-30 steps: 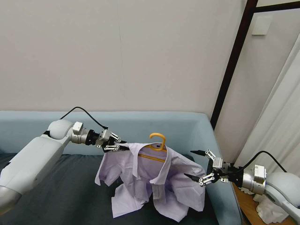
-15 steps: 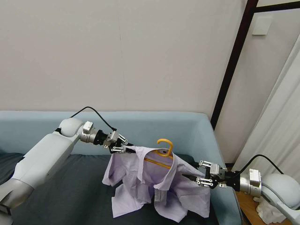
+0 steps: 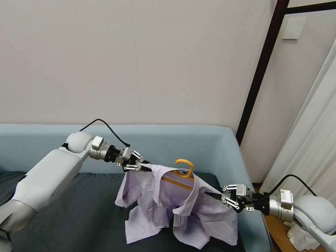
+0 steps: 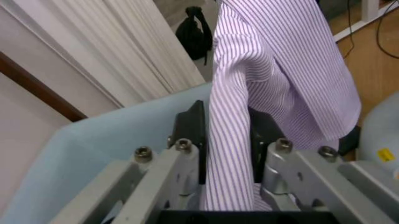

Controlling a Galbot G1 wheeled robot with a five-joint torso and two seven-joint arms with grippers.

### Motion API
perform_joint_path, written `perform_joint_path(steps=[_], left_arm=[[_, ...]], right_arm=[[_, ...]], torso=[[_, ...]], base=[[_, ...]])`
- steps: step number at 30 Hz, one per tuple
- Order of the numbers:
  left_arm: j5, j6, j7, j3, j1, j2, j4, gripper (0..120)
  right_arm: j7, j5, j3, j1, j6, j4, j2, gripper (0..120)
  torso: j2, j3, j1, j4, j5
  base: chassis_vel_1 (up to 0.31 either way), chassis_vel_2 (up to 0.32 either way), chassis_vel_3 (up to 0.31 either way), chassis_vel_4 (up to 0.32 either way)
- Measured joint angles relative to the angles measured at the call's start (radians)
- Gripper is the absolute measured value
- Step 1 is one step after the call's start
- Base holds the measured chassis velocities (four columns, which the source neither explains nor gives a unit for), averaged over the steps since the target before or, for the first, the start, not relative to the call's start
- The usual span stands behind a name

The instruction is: Pick up the clothes from the sofa and hang them on the clothes hanger.

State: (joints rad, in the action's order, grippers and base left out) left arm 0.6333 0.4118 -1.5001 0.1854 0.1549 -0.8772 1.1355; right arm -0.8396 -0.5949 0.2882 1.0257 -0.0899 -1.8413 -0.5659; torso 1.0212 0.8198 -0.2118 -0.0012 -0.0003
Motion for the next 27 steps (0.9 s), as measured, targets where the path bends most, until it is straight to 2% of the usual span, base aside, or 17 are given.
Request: perform_joint_path(steps=[3,4,8,9,13,14,16,18,20,23,27], left_arm=[[0.039,0.053,0.006,-0.018,-0.009,0.011,-0.016,34],[0.039,0.053,0.006,-0.018,-0.009,0.011,-0.016,34],[0.117,0.082,0.035,-0.053,-0.013,0.043,-0.022,51],[0.117,0.082,0.035,-0.053,-0.013,0.043,-0.022,51],[0.219,0.084,0.107,-0.103,0.04,0.114,0.029,69],[0.219,0.084,0.107,-0.103,0.04,0.114,0.029,69],[0.276,0.082,0.171,-0.146,0.113,0.162,0.085,77],[0.312,0.081,0.231,-0.189,0.197,0.193,0.138,88],[0.32,0.081,0.245,-0.208,0.231,0.198,0.154,91],[0.32,0.086,0.262,-0.282,0.356,0.204,0.202,99],[0.302,0.093,0.262,-0.324,0.451,0.189,0.229,100]], right_arm=[[0.004,-0.028,0.016,0.001,0.024,-0.013,0.014,7],[0.004,-0.028,0.016,0.001,0.024,-0.013,0.014,7],[0.039,-0.072,0.048,0.012,0.065,-0.032,0.033,7],[0.039,-0.072,0.048,0.012,0.065,-0.032,0.033,7],[0.155,-0.167,0.058,0.02,0.147,-0.081,0.051,7],[0.155,-0.167,0.058,0.02,0.147,-0.081,0.051,7],[0.234,-0.203,0.061,0.013,0.191,-0.117,0.07,7],[0.279,-0.23,0.082,0.007,0.228,-0.152,0.102,7],[0.299,-0.246,0.092,0.005,0.245,-0.17,0.118,7],[0.365,-0.286,0.144,-0.003,0.326,-0.231,0.165,7],[0.34,-0.255,0.225,-0.016,0.429,-0.248,0.177,7]], torso=[[0.0,0.0,0.0,0.0001,0.0],[0.0,0.0,0.0,0.0001,0.0],[0.0,0.0,0.0,0.0001,-0.0001],[0.0,0.0,0.0,0.0001,-0.0001],[0.0,0.0,0.0,-0.0003,0.0002],[0.0,0.0,0.0,-0.0003,0.0002],[0.0,0.0,0.0,0.0008,-0.0001],[0.0,0.0,0.0,0.0008,0.0003],[0.0,0.0,0.0,0.0006,0.0],[0.0,0.0,0.0,-0.0001,0.0001],[0.0,0.0,0.0,0.0,-0.0005]], base=[[0.0,0.0,0.0,0.0],[0.0,0.0,0.0,0.0],[0.0,0.0,0.0,0.0],[0.0,0.0,0.0,0.0],[0.0,0.0,0.0,0.0],[0.0,0.0,0.0,0.0],[0.0,0.0,0.0,0.0],[0.0,0.0,0.0,0.0],[0.0,0.0,0.0,0.0],[0.0,0.0,0.0,0.0],[0.0,0.0,0.0,0.0]])
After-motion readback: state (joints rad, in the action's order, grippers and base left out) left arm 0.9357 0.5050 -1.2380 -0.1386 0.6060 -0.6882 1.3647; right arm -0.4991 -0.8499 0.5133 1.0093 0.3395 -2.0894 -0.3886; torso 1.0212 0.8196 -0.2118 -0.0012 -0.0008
